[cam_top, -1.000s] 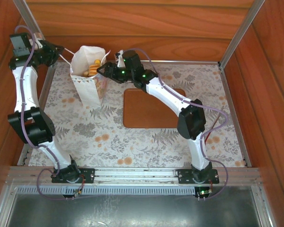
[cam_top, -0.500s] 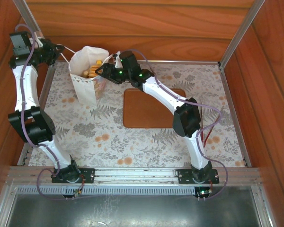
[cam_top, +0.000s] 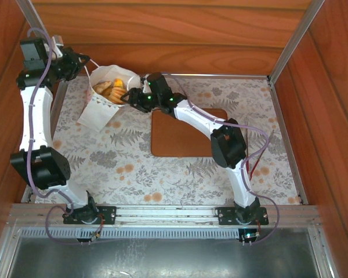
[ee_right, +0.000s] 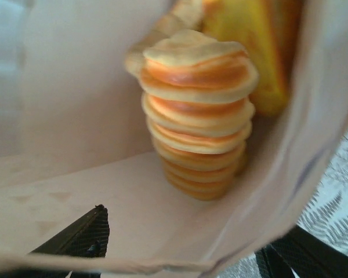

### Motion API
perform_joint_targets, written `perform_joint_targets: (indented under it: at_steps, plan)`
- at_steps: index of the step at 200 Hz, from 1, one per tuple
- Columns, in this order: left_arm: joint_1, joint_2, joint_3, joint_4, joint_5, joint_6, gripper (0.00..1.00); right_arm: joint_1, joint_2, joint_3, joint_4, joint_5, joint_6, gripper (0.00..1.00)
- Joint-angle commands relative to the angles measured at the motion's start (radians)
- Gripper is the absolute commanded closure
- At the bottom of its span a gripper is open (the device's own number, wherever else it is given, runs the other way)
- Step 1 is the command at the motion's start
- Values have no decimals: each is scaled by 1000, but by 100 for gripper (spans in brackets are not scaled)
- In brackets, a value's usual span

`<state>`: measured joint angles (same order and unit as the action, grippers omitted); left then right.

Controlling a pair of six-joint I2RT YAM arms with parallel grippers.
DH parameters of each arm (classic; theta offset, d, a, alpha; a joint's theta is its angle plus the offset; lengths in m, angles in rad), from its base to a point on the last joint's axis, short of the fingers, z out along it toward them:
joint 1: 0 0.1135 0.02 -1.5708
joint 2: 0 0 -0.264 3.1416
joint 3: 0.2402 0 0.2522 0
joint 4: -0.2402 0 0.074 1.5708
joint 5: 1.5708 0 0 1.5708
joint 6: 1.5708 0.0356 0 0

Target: Take the fake bread out of the paper bag

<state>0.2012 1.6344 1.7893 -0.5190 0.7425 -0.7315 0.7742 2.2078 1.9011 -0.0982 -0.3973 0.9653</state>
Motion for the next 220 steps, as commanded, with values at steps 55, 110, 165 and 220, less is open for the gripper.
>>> perform_joint_targets:
  at_steps: [55, 110, 165, 220]
  plan:
    - [-32, -154, -147, 24, -55, 79, 100, 10, -65, -200, 268, -90, 126, 35]
    - [-81, -187, -277, 24, 26, 175, 100, 11, -242, -468, 316, -60, 53, 25]
    - [-127, -189, -327, 23, 13, 189, 100, 9, -399, -717, 337, 76, 46, 20]
    - [-137, -217, -329, 25, -56, 177, 100, 7, -362, -724, 266, -40, 61, 14]
